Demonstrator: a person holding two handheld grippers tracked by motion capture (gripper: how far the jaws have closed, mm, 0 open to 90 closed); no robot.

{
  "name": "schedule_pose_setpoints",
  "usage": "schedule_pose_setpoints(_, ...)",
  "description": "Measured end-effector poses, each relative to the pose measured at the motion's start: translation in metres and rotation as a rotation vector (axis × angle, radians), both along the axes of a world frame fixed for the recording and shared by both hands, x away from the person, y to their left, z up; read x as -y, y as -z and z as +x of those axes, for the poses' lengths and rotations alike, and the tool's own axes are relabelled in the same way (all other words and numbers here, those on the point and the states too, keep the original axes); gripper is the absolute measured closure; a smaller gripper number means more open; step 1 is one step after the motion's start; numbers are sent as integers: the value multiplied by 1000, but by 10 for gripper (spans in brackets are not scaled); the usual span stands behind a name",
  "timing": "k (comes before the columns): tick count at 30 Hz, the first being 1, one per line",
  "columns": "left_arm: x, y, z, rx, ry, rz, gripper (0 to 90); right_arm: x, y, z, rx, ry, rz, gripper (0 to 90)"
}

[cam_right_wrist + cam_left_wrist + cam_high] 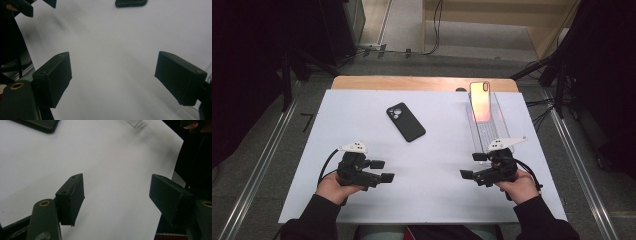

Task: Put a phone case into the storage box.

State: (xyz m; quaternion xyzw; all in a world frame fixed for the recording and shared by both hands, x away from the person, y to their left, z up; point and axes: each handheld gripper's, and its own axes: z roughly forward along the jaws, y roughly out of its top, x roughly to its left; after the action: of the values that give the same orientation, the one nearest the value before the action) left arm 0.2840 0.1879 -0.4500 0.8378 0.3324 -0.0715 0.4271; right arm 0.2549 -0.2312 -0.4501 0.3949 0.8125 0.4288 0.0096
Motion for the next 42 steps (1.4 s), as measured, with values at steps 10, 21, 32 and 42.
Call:
schedule_pose_setpoints(10,-4,2,-6,5,6,-9,282,7,18,-13,-39,-28,4,123)
schedule_pose_setpoints(21,-5,3,-7,3,7,-3,283,9,24,-11,-49,-32,-1,123)
schedule_pose_setpoints(32,-7,3,-5,4,-10,-7,283,2,12,-6,-49,-11,-18,123)
schedule_pose_setpoints(42,-9,4,-6,6,-23,-9,283,-16,-1,9,-20,32,-1,123)
